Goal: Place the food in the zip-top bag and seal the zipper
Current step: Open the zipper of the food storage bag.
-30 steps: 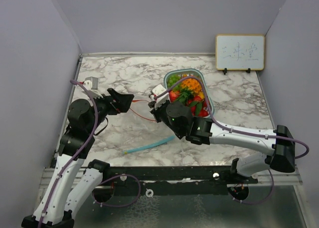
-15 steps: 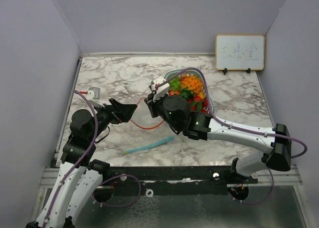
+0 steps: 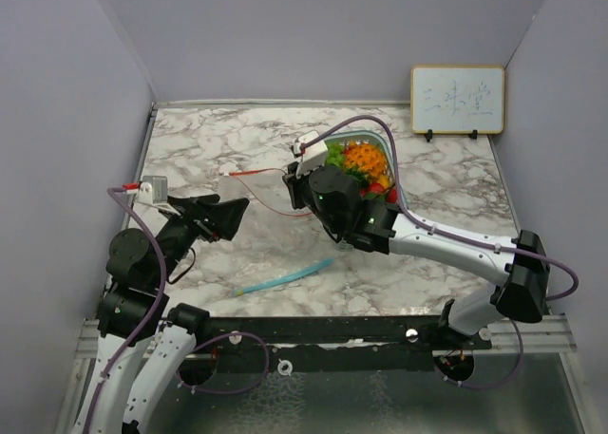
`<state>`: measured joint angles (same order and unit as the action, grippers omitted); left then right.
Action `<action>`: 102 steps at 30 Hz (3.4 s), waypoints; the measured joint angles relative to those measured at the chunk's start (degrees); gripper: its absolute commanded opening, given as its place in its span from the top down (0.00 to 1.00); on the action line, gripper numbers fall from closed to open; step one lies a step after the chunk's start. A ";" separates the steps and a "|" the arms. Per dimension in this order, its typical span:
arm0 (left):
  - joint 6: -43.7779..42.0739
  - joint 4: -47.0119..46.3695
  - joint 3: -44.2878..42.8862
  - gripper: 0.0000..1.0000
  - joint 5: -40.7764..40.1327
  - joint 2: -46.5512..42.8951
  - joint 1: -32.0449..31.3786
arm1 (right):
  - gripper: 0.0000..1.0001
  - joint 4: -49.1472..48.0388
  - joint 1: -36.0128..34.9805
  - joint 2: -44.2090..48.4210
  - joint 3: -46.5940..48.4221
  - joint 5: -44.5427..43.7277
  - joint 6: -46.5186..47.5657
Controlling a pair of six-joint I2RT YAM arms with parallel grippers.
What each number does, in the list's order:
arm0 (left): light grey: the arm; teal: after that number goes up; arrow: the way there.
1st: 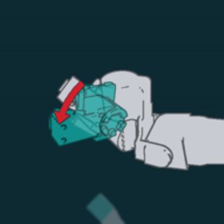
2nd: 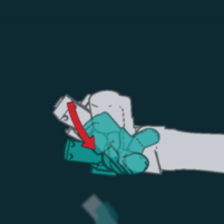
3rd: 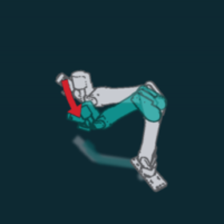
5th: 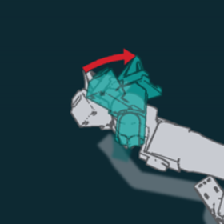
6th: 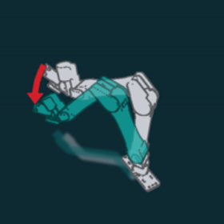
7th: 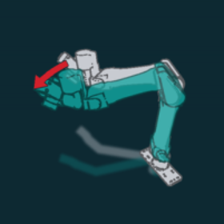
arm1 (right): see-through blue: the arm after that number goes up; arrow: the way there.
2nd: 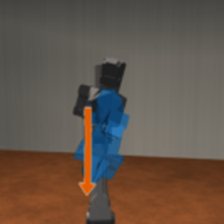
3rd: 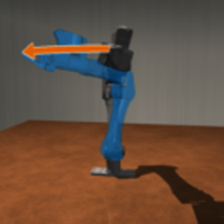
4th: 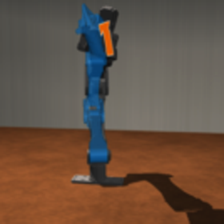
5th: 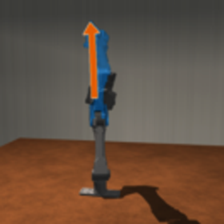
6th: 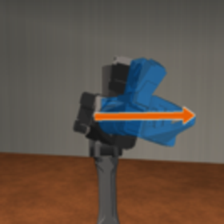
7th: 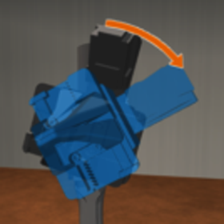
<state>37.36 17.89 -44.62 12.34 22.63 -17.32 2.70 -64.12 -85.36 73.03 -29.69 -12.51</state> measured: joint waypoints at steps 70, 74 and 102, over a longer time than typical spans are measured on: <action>-11.67 11.69 -11.78 1.00 -7.76 36.96 -0.26 | 0.33 1.18 5.27 0.31 -1.18 6.88 2.36; -11.23 9.40 -11.78 1.00 -6.97 37.94 -0.26 | 0.33 1.20 5.31 0.26 -1.18 10.86 2.71; -20.61 24.39 -25.49 1.00 -6.32 36.24 -0.87 | 0.42 1.95 14.67 -12.02 2.36 -2.69 -3.91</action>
<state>16.75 42.28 -70.11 6.02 58.87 -18.20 4.64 -49.45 -97.38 75.40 -32.38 -16.43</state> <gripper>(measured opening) 0.012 0.578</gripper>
